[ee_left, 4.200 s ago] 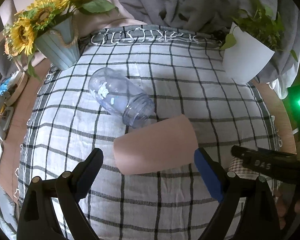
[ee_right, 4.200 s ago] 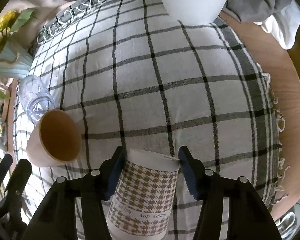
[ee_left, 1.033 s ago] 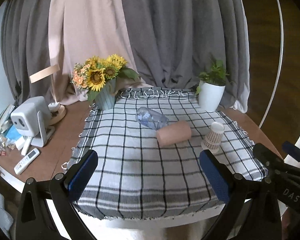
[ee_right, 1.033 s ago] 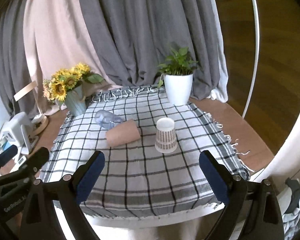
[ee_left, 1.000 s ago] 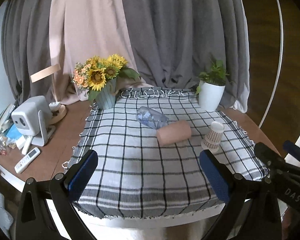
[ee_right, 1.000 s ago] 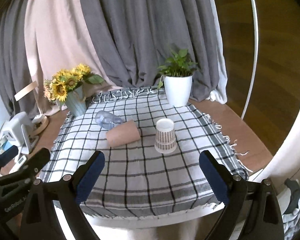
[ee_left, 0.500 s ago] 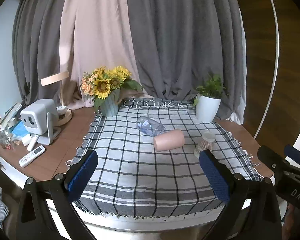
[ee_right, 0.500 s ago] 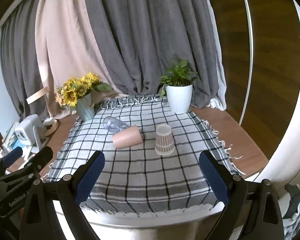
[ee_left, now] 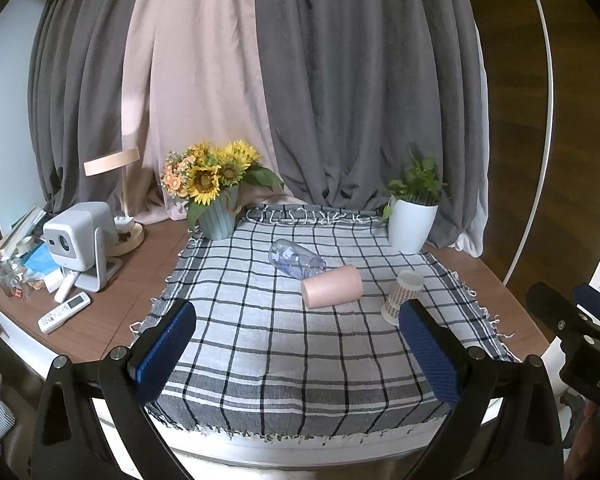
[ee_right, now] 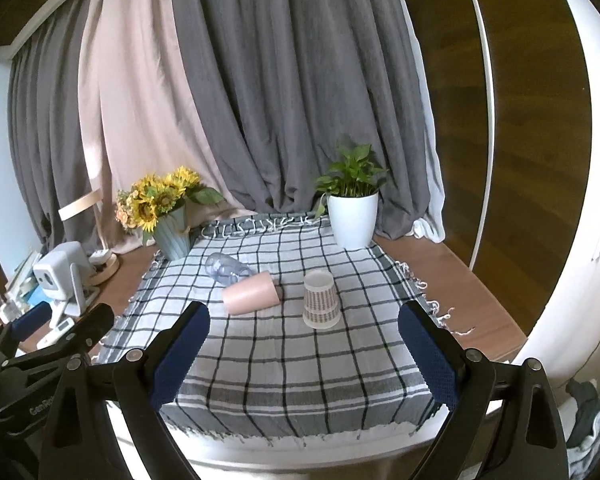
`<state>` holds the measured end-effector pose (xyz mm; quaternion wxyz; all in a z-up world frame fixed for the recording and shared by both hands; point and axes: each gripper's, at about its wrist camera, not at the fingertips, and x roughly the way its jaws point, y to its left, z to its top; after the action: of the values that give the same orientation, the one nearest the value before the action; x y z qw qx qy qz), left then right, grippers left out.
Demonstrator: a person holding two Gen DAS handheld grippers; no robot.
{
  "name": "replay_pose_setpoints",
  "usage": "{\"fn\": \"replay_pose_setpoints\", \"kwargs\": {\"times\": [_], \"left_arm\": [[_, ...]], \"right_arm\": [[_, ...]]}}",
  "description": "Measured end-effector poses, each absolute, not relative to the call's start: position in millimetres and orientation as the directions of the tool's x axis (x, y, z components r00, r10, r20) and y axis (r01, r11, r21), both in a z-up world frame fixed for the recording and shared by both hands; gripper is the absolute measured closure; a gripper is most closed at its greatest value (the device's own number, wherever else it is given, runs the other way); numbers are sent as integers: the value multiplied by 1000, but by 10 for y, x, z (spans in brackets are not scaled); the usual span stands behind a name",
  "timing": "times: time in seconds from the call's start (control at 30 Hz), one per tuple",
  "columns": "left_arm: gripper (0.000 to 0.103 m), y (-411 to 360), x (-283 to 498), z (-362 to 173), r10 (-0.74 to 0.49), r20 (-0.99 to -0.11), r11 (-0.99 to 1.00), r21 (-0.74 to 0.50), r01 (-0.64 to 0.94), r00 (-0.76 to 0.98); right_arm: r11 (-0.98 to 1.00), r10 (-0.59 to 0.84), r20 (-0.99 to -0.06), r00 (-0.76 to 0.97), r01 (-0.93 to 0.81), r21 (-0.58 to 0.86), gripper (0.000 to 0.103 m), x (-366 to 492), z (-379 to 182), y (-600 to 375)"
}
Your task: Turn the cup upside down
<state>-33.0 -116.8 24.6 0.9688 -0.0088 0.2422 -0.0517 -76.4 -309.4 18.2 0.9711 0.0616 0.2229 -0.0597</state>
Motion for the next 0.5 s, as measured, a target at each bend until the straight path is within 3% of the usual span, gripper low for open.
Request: {"fn": "replay_pose_setpoints", "kwargs": {"times": [0.5], "left_arm": [[0, -1135, -337, 277, -96, -451, 995, -17, 99, 887]], "right_arm": [[985, -91, -435, 896, 144, 91, 7, -776, 202, -3074]]}}
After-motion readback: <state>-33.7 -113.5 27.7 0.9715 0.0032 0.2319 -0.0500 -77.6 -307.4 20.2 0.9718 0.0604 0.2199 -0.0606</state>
